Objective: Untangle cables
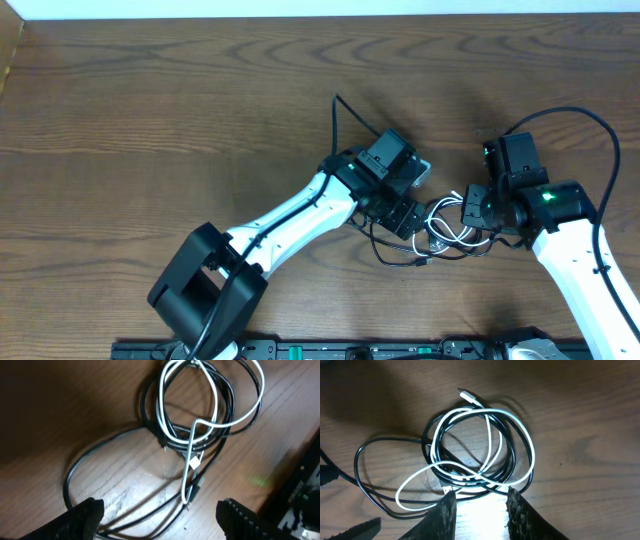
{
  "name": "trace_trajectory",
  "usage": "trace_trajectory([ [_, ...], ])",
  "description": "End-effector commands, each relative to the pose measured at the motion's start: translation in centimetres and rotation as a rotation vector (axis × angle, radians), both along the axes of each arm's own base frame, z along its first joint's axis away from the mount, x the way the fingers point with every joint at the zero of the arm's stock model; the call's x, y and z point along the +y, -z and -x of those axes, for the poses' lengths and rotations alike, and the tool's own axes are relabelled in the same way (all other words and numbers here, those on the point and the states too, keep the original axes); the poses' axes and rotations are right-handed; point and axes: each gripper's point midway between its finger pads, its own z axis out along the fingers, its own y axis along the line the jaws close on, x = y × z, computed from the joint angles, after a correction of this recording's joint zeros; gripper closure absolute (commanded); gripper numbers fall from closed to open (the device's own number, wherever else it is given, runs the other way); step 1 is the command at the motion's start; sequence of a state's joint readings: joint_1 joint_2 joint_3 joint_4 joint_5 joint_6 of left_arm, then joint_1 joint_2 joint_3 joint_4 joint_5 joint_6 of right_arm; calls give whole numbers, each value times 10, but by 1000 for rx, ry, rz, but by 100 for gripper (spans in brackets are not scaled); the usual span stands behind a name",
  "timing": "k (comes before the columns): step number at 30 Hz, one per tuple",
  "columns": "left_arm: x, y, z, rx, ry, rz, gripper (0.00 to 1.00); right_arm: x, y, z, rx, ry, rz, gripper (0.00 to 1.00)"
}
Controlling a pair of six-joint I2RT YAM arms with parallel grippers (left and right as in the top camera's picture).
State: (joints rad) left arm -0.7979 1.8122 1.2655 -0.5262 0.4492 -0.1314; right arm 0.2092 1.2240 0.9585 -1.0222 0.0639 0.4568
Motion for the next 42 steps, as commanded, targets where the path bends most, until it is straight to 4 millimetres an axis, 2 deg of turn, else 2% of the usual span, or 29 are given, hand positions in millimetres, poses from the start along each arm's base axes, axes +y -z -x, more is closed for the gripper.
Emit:
trace_trajectory([
  [1, 4, 9, -8, -41, -34, -48, 23, -12, 0, 0, 8, 126, 1, 70],
  [7, 4, 14, -10, -38, -35, -54, 23, -31, 1, 6, 35, 215, 16, 69],
  [11, 0, 28, -10, -23, -38, -66, 23, -39, 2, 9, 47, 250, 18, 69],
  [18, -14, 56, 7, 32, -36, -98, 24, -43, 2, 9, 49, 263, 18, 67],
  [20, -17, 57, 12, 32, -21, -100, 29, -43, 2, 9, 49, 263, 18, 67],
  [24, -21, 57, 16, 29, -10, -96, 41, -43, 2, 9, 49, 263, 19, 67],
  [29, -21, 54, 15, 26, -10, -92, 42, -43, 2, 10, 52, 263, 19, 67],
  [32, -21, 46, 15, 16, -11, -79, 40, -43, 2, 10, 52, 263, 19, 67],
  [37, -25, 24, 14, -7, -7, -34, 30, -43, 2, 9, 48, 263, 18, 68],
  [39, -25, 22, 14, -12, -7, -28, 25, -43, 2, 9, 47, 263, 18, 68],
  [42, -25, 23, 15, -11, -5, -31, 25, -43, 2, 9, 48, 263, 18, 67],
])
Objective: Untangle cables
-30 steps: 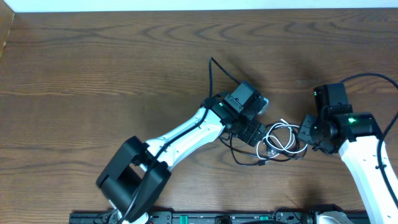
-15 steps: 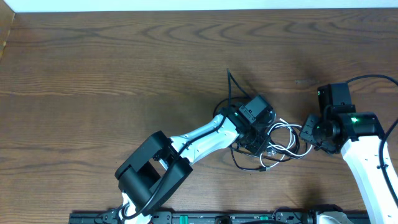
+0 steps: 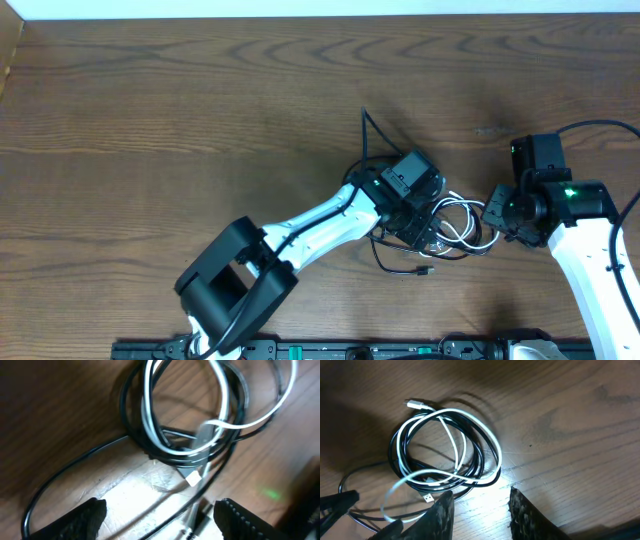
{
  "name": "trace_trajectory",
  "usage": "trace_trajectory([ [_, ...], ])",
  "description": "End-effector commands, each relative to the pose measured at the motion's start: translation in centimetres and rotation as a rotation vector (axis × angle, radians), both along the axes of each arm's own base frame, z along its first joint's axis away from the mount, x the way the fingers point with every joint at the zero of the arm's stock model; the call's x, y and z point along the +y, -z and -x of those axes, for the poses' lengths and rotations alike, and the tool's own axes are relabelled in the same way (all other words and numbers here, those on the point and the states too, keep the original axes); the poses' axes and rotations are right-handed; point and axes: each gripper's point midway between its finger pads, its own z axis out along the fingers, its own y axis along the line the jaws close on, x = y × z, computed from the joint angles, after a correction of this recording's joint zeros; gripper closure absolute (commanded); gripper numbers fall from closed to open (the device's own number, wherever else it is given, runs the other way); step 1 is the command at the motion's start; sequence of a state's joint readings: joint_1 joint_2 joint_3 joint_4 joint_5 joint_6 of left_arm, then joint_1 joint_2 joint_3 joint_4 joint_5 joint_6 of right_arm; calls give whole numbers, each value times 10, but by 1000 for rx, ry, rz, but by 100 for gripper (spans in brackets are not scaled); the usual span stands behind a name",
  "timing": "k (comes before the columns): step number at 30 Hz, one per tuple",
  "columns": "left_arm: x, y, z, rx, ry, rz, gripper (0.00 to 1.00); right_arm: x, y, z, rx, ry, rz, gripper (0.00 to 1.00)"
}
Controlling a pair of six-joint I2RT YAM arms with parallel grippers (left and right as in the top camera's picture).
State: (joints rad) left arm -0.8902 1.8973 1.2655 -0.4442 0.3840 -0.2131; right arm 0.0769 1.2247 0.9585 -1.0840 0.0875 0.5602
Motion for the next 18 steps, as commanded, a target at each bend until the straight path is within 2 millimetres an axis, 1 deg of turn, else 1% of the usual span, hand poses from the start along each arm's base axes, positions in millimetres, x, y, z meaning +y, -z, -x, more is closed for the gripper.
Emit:
trace_trajectory([
  [1, 0, -7, 0, -10, 1, 12, 24, -4, -2, -2, -5, 25, 14, 67],
  [8, -6, -7, 5, -43, 16, 3, 23, -3, -2, -2, -4, 23, 7, 67],
  [13, 2, 5, -6, -132, -15, -86, 23, -3, -1, -2, -3, 22, 7, 67],
  [16, 4, 14, -7, -132, -19, -110, 24, -3, -1, -1, -1, 23, 7, 67],
  [18, 5, 19, -6, -125, -18, -120, 28, -3, -1, -1, 0, 22, 7, 67],
])
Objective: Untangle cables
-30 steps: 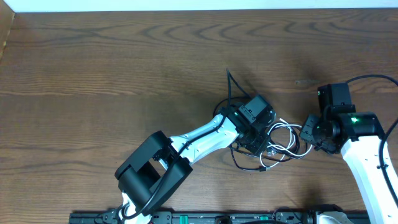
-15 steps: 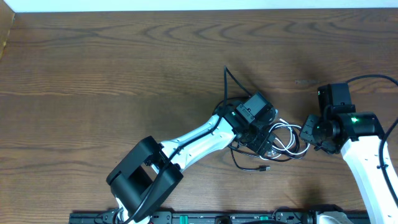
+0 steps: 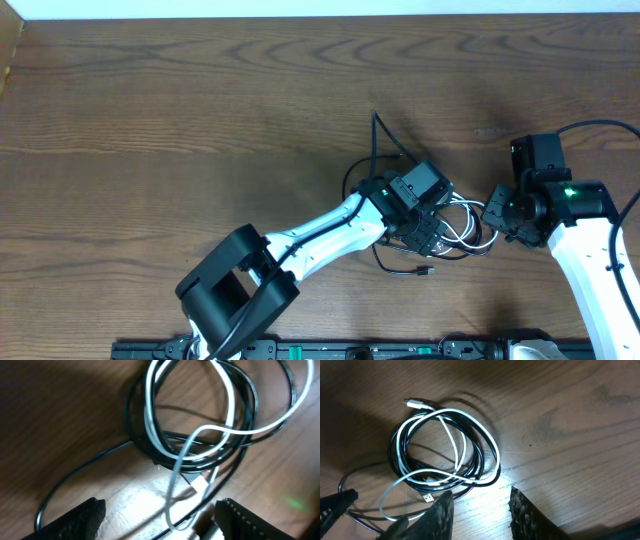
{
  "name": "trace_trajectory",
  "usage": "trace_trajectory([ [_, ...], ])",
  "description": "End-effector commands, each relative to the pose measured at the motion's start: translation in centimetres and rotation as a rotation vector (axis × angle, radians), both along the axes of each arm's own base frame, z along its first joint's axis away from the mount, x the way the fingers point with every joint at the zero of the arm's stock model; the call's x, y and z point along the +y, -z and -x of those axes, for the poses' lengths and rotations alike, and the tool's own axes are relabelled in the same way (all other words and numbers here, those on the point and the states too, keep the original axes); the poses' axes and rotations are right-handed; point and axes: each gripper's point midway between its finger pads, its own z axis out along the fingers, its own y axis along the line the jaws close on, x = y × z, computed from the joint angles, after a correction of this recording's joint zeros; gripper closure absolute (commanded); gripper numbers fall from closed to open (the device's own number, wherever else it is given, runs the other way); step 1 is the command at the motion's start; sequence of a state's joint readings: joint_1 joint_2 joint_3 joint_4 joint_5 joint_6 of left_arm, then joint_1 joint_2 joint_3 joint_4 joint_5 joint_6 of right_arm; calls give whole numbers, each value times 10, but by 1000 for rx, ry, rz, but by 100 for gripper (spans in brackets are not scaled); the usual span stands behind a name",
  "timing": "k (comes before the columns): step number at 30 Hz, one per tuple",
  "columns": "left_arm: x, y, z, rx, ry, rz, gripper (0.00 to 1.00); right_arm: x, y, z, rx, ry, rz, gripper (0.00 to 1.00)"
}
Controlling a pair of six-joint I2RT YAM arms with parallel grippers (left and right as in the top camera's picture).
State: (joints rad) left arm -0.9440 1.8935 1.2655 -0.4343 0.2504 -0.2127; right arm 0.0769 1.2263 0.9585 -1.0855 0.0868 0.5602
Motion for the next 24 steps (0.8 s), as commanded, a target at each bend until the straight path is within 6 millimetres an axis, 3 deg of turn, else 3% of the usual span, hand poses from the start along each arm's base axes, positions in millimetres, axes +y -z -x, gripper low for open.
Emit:
trace_trajectory([
  [1, 8, 19, -5, -16, -20, -62, 34, -3, -2, -1, -3, 23, 8, 67],
  [4, 9, 23, -4, -9, -19, -72, 58, -3, -2, -1, -2, 23, 8, 67],
  [7, 9, 24, -5, -10, -20, -72, 69, -3, -2, -1, -2, 23, 8, 67],
  [9, 10, 24, -6, -15, -23, -77, 91, -3, -2, -1, -2, 23, 8, 67],
  [12, 15, 24, -12, -41, -41, -100, 93, -3, -1, 0, 2, 23, 8, 67],
  [17, 60, 9, -44, -170, -157, -249, 93, -3, -1, 1, 6, 7, 12, 67],
  [19, 80, -10, -55, -186, -204, -272, 93, -3, -1, 0, 4, 7, 12, 66],
  [24, 122, -80, -76, -235, -332, -197, 93, -3, -2, -3, -8, 8, 11, 66],
])
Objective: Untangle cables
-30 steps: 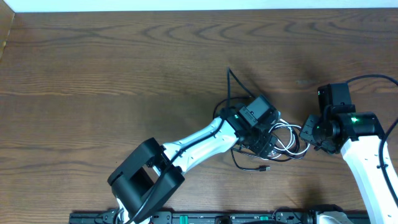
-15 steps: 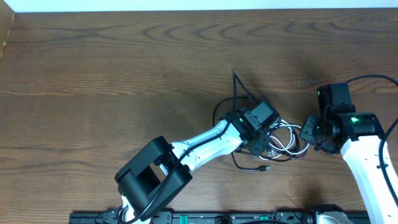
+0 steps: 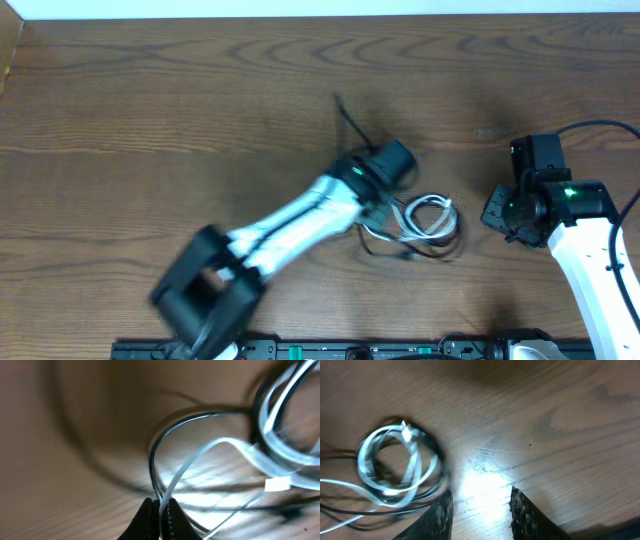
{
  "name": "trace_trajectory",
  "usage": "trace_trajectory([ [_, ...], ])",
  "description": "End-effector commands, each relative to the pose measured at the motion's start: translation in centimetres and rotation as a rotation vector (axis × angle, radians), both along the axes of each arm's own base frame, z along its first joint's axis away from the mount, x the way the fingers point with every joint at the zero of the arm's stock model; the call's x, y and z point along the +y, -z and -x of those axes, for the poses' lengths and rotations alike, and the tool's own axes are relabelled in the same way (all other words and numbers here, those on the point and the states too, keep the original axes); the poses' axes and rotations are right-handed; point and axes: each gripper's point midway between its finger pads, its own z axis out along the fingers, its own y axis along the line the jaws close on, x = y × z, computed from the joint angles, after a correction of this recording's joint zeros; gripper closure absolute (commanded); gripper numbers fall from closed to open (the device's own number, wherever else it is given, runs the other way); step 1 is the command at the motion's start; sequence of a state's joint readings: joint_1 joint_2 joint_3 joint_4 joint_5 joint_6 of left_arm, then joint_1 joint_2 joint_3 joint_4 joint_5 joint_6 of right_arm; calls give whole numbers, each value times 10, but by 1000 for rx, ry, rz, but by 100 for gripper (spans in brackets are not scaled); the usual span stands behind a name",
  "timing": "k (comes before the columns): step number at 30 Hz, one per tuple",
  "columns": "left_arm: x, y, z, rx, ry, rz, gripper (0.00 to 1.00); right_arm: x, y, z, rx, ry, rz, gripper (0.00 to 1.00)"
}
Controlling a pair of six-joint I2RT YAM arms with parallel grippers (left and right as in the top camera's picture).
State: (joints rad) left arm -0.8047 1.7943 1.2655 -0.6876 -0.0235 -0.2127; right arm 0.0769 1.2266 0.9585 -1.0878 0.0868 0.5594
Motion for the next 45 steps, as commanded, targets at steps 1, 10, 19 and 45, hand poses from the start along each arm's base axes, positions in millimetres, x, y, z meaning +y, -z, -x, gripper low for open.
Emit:
trace_trajectory([
  [1, 28, -87, -33, -189, -106, 118, 93, -3, -2, -4, -13, 9, 10, 66],
  [10, 39, -222, -21, -323, -68, 600, 93, 8, -4, -11, -39, -40, -44, 58],
  [19, 36, -318, 6, -538, 71, 854, 93, 95, -31, -31, -233, -577, -396, 53],
  [45, 8, -386, 29, -547, 224, 1172, 93, 225, -100, -22, -689, -1349, -536, 41],
])
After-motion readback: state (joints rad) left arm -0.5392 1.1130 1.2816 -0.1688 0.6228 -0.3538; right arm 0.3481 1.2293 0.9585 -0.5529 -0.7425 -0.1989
